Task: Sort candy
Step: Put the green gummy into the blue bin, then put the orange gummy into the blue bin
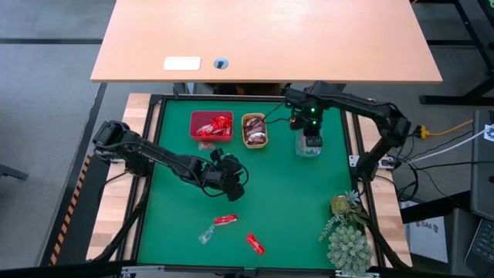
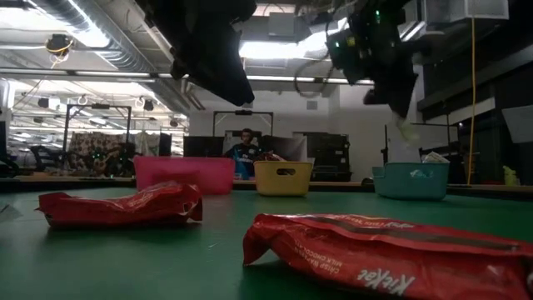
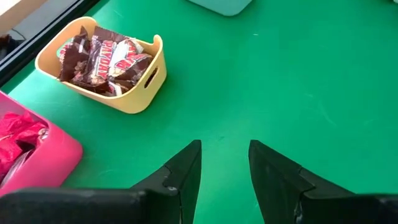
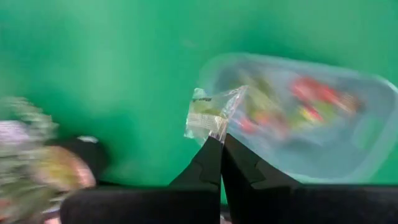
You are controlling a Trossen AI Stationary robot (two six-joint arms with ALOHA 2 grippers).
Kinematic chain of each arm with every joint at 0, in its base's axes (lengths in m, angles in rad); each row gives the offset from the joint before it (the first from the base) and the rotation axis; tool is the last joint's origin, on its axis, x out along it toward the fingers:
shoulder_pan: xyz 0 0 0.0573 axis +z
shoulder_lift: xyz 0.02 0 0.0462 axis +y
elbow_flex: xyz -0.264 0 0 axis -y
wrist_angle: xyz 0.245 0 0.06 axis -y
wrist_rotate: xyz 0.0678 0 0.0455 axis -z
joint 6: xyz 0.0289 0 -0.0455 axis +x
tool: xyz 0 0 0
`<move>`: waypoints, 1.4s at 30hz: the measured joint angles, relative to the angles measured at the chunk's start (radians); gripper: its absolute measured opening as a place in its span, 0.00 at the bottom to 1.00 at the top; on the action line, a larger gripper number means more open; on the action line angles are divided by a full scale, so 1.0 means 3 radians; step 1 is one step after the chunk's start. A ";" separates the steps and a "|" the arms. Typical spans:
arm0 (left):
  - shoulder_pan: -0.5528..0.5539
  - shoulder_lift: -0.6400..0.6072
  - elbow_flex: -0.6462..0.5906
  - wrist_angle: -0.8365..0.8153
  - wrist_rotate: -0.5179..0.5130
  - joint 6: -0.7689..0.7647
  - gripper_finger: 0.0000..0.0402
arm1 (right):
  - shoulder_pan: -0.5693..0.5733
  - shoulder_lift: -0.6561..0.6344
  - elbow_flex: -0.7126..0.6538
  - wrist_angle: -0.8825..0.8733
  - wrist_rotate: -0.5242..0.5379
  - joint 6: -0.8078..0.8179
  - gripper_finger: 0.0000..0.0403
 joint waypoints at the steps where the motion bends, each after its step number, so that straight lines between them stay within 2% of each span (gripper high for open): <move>1: 0.0011 0.0000 0.0000 -0.0007 -0.0001 0.0000 0.32 | -0.0043 -0.0004 -0.0051 0.0034 0.0160 0.0017 0.01; 6: 0.0088 0.0000 0.0000 -0.0079 -0.0002 -0.0003 0.32 | -0.0202 0.0002 -0.0172 0.0343 0.0642 0.0086 0.01; 11: 0.0190 0.0000 0.0001 -0.0201 0.0007 -0.0073 0.32 | -0.0211 0.0004 -0.0190 0.0532 0.0768 0.0088 0.01; 16: 0.0376 0.0000 0.0001 -0.0663 0.0084 -0.0525 0.32 | -0.0205 0.0005 -0.0191 0.0545 0.0791 0.0095 0.02; 20: 0.0553 0.0000 0.0001 -0.1181 0.0271 -0.0939 0.32 | -0.0208 0.0004 -0.0191 0.0544 0.0792 0.0169 0.12; 23: 0.0656 0.0001 0.0001 -0.1493 0.0274 -0.1197 0.32 | -0.0208 0.0005 -0.0191 0.0545 0.0792 0.0181 0.22; 29: 0.0808 0.0001 0.0001 -0.1550 0.0232 -0.1410 0.32 | -0.0208 0.0005 -0.0191 0.0548 0.0791 0.0183 0.39; 34: 0.0921 0.0004 0.0001 -0.1560 0.0159 -0.1412 0.32 | -0.0208 0.0005 -0.0191 0.0558 0.0791 0.0183 0.44; 42: 0.1028 0.0004 0.0001 -0.1560 0.0159 -0.1511 0.32 | -0.0207 0.0005 -0.0191 0.0571 0.0791 0.0181 0.45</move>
